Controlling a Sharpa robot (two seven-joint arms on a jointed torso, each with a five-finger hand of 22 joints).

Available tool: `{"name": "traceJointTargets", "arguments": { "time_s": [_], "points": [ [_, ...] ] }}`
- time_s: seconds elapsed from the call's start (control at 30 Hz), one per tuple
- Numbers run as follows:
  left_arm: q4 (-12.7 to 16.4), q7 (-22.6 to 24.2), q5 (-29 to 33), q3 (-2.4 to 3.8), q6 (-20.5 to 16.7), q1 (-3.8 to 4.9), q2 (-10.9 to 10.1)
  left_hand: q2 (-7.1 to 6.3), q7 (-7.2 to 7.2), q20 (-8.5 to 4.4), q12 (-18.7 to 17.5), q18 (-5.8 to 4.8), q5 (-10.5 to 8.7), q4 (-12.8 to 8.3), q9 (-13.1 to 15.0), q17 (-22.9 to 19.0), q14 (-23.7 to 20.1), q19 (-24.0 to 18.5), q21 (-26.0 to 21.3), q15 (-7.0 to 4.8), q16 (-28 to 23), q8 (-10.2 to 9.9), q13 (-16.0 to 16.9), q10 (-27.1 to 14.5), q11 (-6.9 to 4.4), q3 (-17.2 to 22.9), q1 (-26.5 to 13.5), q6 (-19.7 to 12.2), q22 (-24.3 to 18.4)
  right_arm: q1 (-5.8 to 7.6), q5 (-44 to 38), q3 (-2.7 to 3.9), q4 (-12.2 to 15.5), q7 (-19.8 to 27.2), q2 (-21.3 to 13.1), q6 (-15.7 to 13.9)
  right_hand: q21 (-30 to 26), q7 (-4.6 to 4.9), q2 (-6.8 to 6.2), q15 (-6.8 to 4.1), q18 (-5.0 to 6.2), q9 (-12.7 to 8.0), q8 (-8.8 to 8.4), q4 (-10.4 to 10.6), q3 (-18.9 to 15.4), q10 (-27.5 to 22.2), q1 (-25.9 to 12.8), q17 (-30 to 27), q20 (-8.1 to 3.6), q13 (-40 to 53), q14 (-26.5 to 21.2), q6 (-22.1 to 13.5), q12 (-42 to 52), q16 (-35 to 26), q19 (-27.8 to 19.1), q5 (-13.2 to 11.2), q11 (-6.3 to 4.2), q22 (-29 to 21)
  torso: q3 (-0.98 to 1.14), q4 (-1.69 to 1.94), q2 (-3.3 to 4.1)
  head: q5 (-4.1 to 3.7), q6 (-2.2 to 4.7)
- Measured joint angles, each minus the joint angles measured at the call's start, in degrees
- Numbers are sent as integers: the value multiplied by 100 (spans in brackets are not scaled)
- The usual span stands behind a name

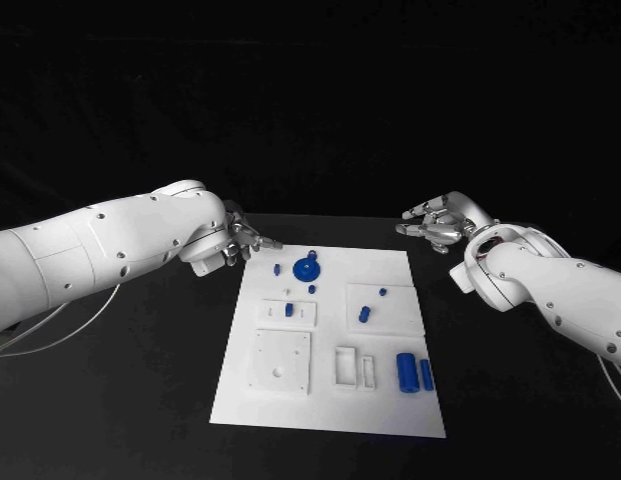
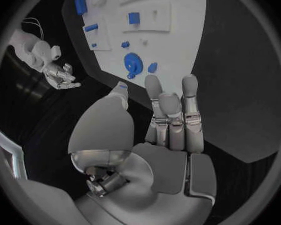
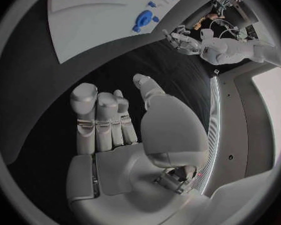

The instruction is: Assemble the parts on the task board

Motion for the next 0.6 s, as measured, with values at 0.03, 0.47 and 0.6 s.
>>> {"name": "traceJointTargets", "arguments": {
  "time_s": [0.03, 0.47, 0.6],
  "points": [
    [-80, 7, 2, 0, 45, 1, 59, -16, 7, 0, 0, 0, 0, 0, -343, -10, 0, 0, 0, 0, 17, 75, 26, 0, 0, 0, 21, -194, 0, 0, 2, 0, 12, 0, -4, -2, 0, 0, 0, 0, 0, 0, 0, 0, 0, 0, 0, 0, 0, 0, 0, 0, 0, 0, 0, 0, 0, 0, -1, -4, 12, 5, 9],
    [-869, 122, -12, -56, 601, -53, 543, 151, 9, 22, 0, 1, 0, -30, -665, -40, -22, -22, 0, 22, 78, 542, 87, -1, 61, 30, 59, 447, 1, 0, 41, 0, 117, 0, -61, -15, 0, -1, 0, 0, 0, 0, 0, 24, -24, 0, 1, 0, 0, -4, 0, 1, 0, 0, 0, 0, 0, 0, -18, -50, 143, 41, 98],
    [-1018, 175, -21, -67, 741, -107, 638, 257, -39, 22, 0, 1, 0, -84, -647, -56, -22, -22, 0, 22, 117, 573, 95, -1, 62, 41, 60, 711, 5, 1, 48, 1, 145, -2, -78, -18, 0, -1, -1, 0, -1, 0, 0, 24, -24, 0, 1, 0, 0, -4, 0, 1, 0, 0, 0, 0, 0, 0, -24, -64, 176, 43, 111]
  ]
}}
